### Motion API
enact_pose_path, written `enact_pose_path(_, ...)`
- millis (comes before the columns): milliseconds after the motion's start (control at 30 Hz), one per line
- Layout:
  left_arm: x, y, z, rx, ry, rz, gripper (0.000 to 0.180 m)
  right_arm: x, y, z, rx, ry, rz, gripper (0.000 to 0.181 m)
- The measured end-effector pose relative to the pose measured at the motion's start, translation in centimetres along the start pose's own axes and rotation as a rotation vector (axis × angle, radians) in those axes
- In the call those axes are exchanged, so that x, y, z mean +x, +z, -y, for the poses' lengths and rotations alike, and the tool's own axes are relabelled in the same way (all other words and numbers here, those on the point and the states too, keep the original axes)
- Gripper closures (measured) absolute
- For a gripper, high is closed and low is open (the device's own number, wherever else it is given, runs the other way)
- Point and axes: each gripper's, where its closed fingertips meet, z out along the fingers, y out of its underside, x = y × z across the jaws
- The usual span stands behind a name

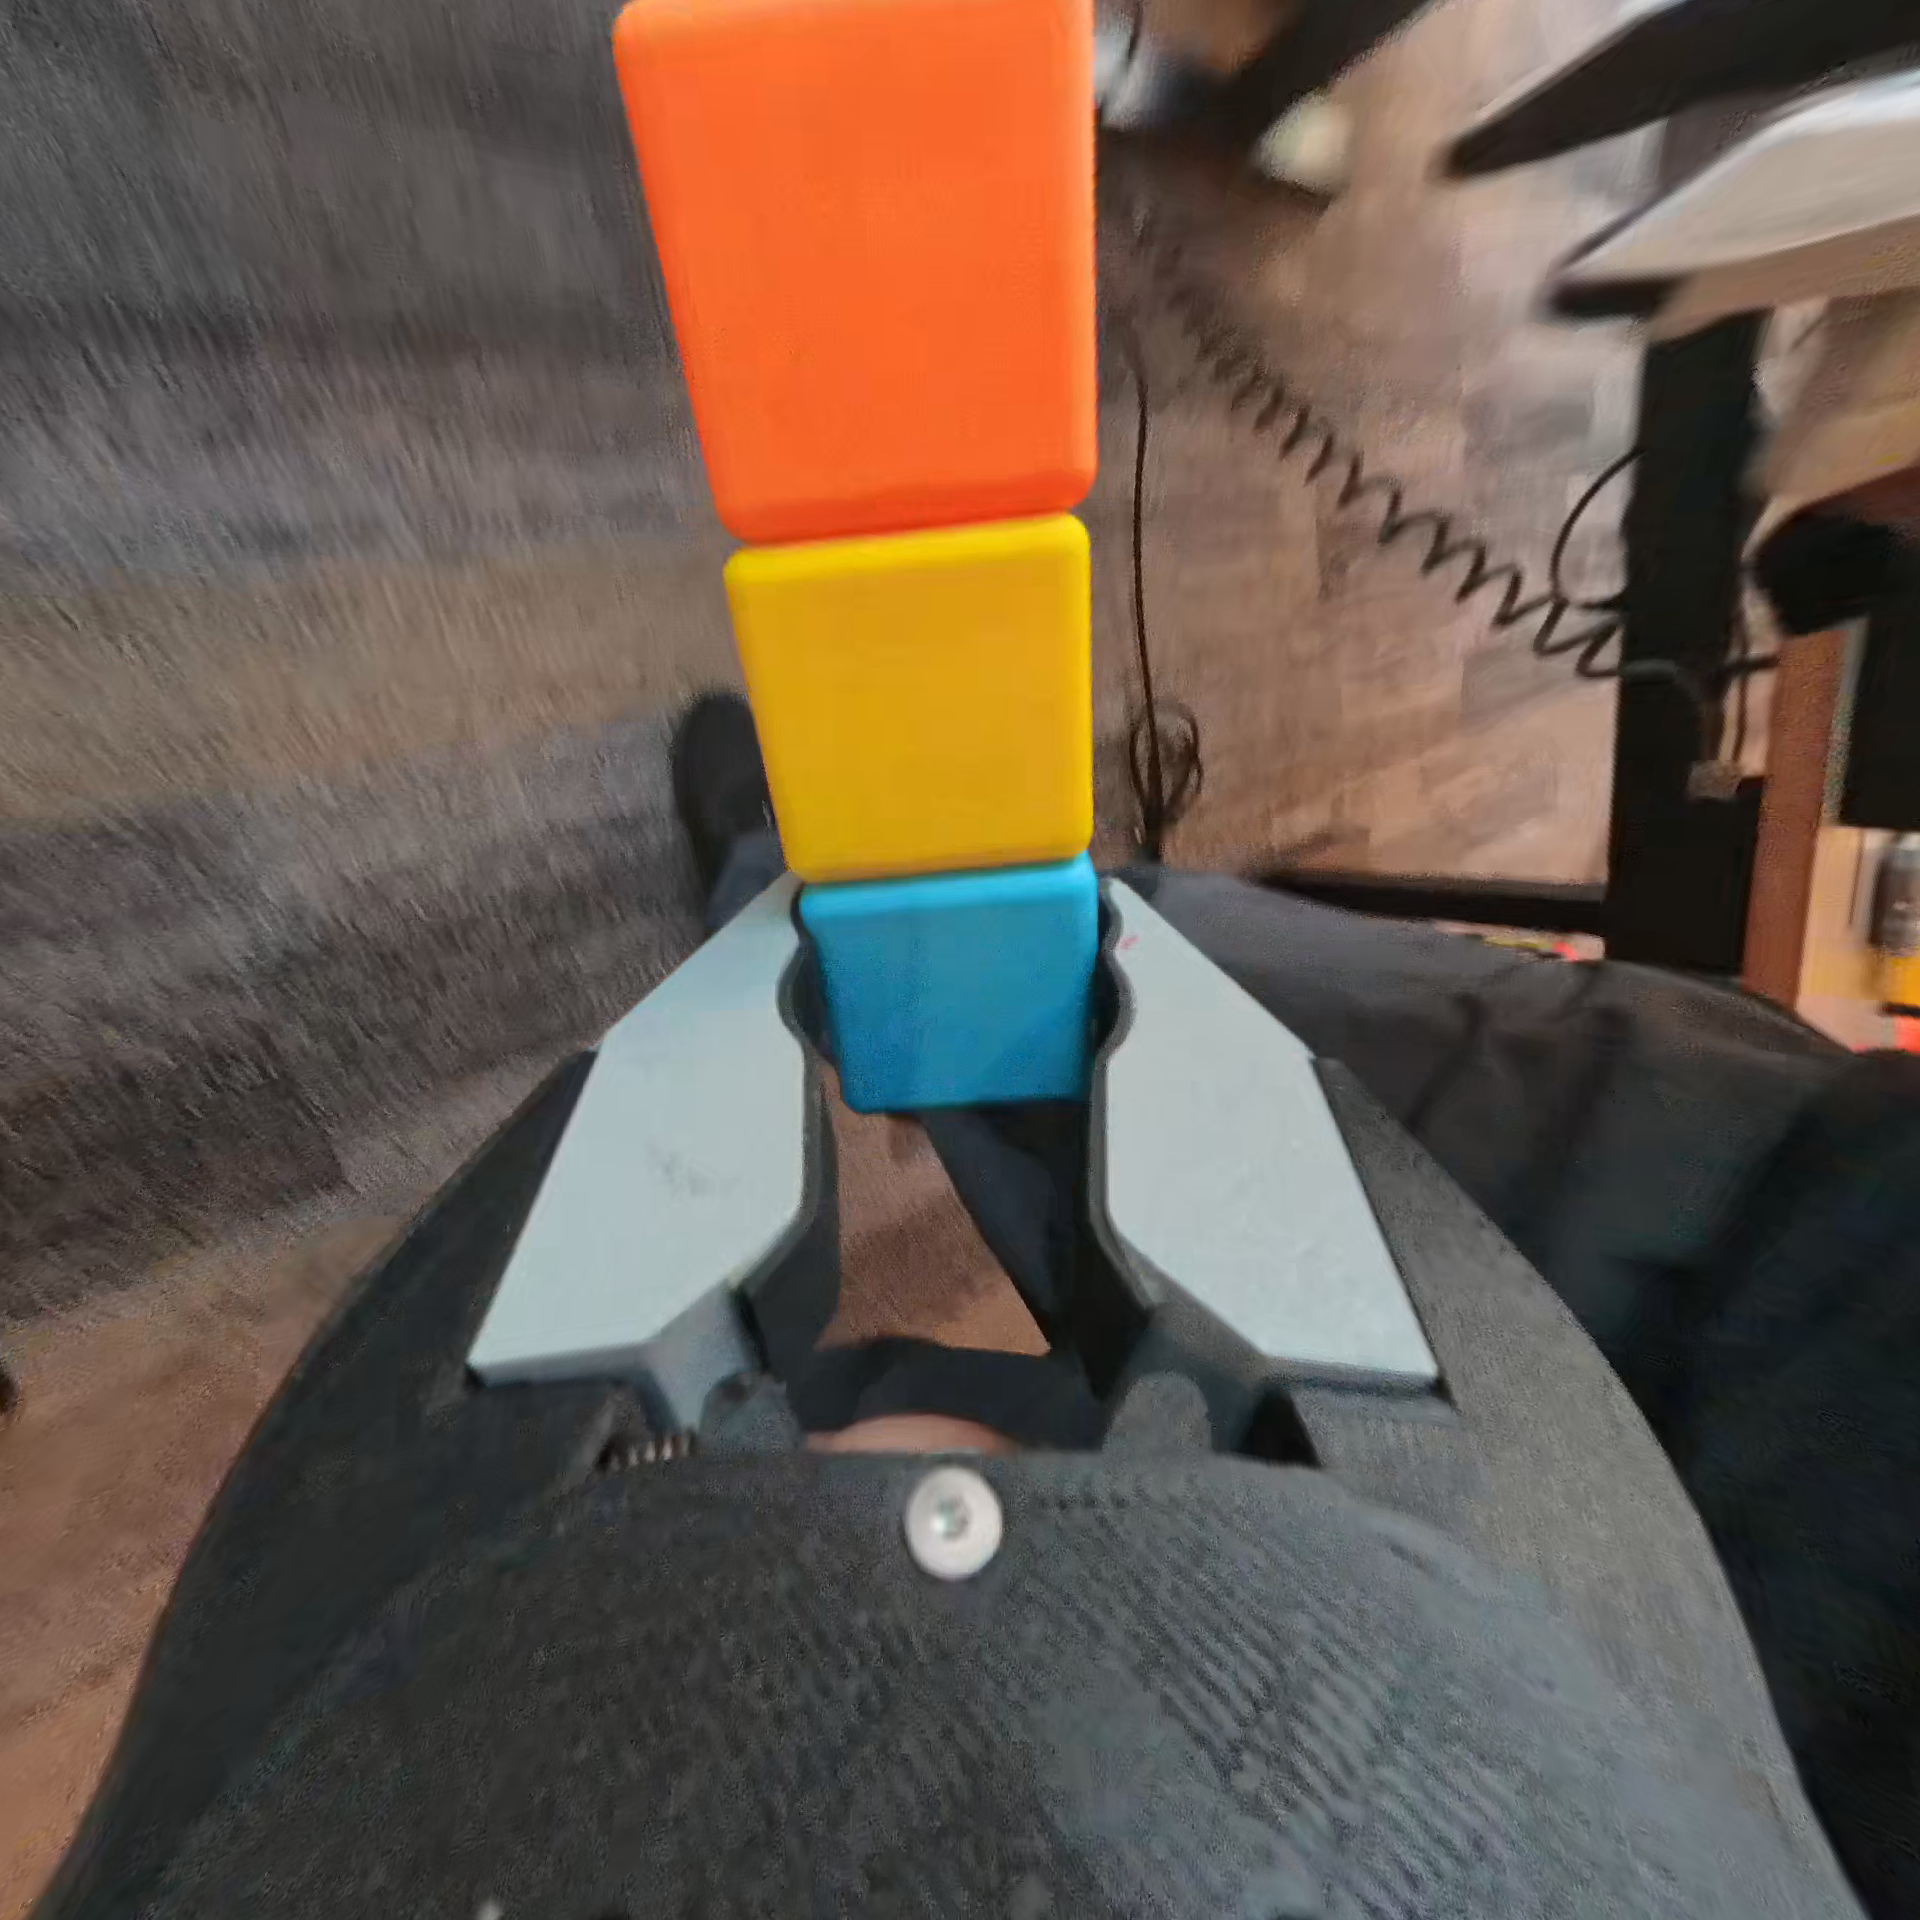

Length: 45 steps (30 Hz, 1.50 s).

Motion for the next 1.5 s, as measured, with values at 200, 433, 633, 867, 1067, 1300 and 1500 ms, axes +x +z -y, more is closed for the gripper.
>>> enact_pose_path(200,3.0,-20.1,1.1,0.474,0.204,0.189,0.131,-18.3,-0.4,7.6,0.149,-0.178,0.231,0.132)
enact_pose_path(433,0.9,-39.4,-15.3,0.649,0.273,0.513,0.132,-48.8,4.5,8.2,0.193,-0.332,0.621,0.113)
enact_pose_path(633,-4.2,-52.3,-28.6,0.593,0.263,0.91,0.131,-68.8,12.6,6.0,0.069,-0.428,0.768,0.102)
enact_pose_path(867,-12.9,-64.3,-38.1,0.51,0.27,1.246,0.132,-81.4,24.3,5.0,-0.039,-0.603,0.794,0.132)
enact_pose_path(1067,-24.7,-73.5,-45.7,0.395,0.224,1.321,0.131,-90.8,38.6,5.3,-0.194,-0.739,0.915,0.13)
enact_pose_path(1300,-38.6,-86.5,-48.8,0.412,0.058,1.233,0.133,-102.2,54.9,12.4,-0.288,-0.561,1.017,0.13)
enact_pose_path(1500,-48.4,-95.9,-44.3,0.599,0.12,1.124,0.124,-105.7,64.9,23.6,-0.193,-0.638,0.833,0.131)
